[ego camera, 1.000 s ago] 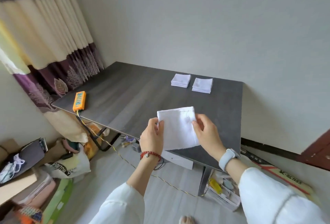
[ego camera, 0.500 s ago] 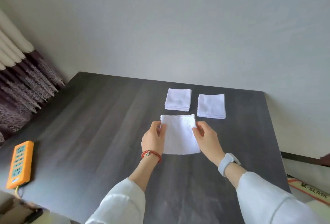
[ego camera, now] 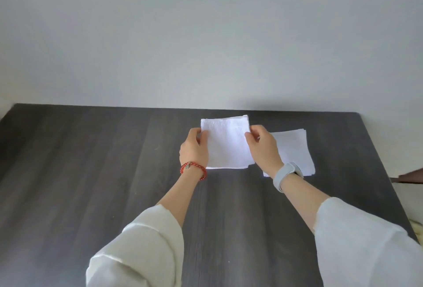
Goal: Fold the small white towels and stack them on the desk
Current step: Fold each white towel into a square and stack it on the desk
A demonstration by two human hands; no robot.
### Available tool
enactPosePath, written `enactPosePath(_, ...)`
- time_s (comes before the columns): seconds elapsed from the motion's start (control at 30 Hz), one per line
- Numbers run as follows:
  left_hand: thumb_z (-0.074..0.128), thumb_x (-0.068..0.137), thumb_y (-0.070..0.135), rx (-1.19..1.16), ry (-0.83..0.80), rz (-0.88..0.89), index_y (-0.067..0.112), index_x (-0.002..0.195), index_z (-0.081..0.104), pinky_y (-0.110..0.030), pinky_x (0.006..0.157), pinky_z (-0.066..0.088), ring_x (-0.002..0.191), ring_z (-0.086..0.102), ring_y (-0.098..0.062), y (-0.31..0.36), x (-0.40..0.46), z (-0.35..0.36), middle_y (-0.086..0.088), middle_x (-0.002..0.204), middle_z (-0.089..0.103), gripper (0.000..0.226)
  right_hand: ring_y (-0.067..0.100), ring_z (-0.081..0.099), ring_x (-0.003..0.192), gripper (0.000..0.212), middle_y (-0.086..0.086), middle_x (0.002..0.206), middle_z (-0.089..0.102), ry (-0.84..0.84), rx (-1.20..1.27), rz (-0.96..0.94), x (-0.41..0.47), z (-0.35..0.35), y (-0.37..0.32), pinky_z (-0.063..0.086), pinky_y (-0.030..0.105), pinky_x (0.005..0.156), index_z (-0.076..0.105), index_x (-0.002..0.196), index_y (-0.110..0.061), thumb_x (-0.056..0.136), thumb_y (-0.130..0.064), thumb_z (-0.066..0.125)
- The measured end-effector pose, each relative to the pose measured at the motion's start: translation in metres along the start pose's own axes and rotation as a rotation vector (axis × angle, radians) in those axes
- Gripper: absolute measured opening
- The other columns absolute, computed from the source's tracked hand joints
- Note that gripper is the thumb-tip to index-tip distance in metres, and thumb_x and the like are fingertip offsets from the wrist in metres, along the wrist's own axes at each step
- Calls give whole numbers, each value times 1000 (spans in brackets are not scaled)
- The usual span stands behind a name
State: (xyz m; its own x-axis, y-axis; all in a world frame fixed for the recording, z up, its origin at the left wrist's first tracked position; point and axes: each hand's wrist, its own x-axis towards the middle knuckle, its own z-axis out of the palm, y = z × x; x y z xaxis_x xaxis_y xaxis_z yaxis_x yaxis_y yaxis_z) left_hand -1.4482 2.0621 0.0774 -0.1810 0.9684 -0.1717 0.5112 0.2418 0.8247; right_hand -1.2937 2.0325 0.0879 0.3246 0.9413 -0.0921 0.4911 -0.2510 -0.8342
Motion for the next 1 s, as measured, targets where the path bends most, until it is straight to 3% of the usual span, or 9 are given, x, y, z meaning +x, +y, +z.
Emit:
enactPosePath(0.13, 42, 95, 31, 30, -43, -1, 16, 109, 56, -27, 68, 42, 78, 53, -19, -14, 27, 14, 8, 81, 56, 25, 16, 50, 81, 18, 0, 90, 55, 12, -13, 48, 20, 15, 12, 35, 24, 71, 55, 105, -6, 94, -15, 45)
enactPosePath(0.3, 39, 96, 31, 183, -84, -48, 18, 112, 54, -33, 72, 46, 85, 57, -26, -30, 42, 30, -1, 94, 62, 26, 16, 49, 79, 18, 1, 88, 55, 11, -135, 89, 33, 33, 33, 34, 24, 68, 55, 104, -6, 95, -17, 43)
enactPosePath(0.43, 39, 96, 31, 317, 6, -14, 15, 112, 48, -31, 67, 41, 81, 55, -26, -33, 43, 37, -2, 101, 60, 24, 20, 51, 80, 17, 7, 100, 55, 110, -325, 52, 34, 42, 38, 40, 28, 64, 51, 106, -7, 94, -16, 46)
enactPosePath(0.5, 42, 94, 24, 298, 126, 126, 12, 112, 51, -33, 68, 41, 88, 55, -27, -35, 45, 37, -5, 109, 57, 23, 26, 56, 86, 22, 10, 105, 56, 211, -511, -149, 31, 44, 37, 47, 33, 64, 53, 108, -7, 86, -9, 56)
enactPosePath(0.57, 39, 88, 16, 325, 198, 415, 9, 109, 57, -34, 73, 43, 97, 53, -25, -40, 46, 38, -9, 110, 60, 29, 30, 60, 96, 37, 11, 110, 60, 242, -693, -379, 27, 46, 39, 49, 37, 70, 57, 111, -6, 75, -1, 63)
enactPosePath(0.67, 33, 83, 14, 540, 102, 714, 7, 115, 60, -35, 81, 45, 114, 55, -21, -48, 43, 44, -11, 122, 60, 42, 30, 49, 124, 44, 13, 132, 53, 75, -919, -478, 27, 51, 45, 43, 49, 95, 55, 123, -5, 79, -9, 59)
enactPosePath(0.73, 19, 91, 26, 700, -101, 631, 5, 134, 43, -43, 100, 37, 133, 38, -21, -49, 40, 45, -10, 144, 41, 54, 29, 41, 131, 46, 15, 140, 45, -32, -995, -367, 28, 56, 48, 35, 56, 100, 48, 130, -5, 89, -24, 43)
enactPosePath(0.83, 4, 97, 40, 783, -322, 436, 12, 147, -1, -44, 115, 4, 144, -4, -17, -56, 41, 47, -3, 157, -4, 58, 29, 37, 134, 57, 15, 144, 40, -176, -1009, -238, 30, 58, 51, 34, 56, 101, 43, 134, -4, 90, -32, 21)
enactPosePath(1.0, 18, 99, 38, 894, -348, 401, 17, 147, -4, -48, 115, 1, 142, -14, -26, -35, 37, 34, -4, 156, -11, 57, 24, -6, 144, 52, 9, 156, -1, -250, -948, -312, 32, 40, 36, 0, 45, 115, 11, 147, -11, 99, -29, 20)
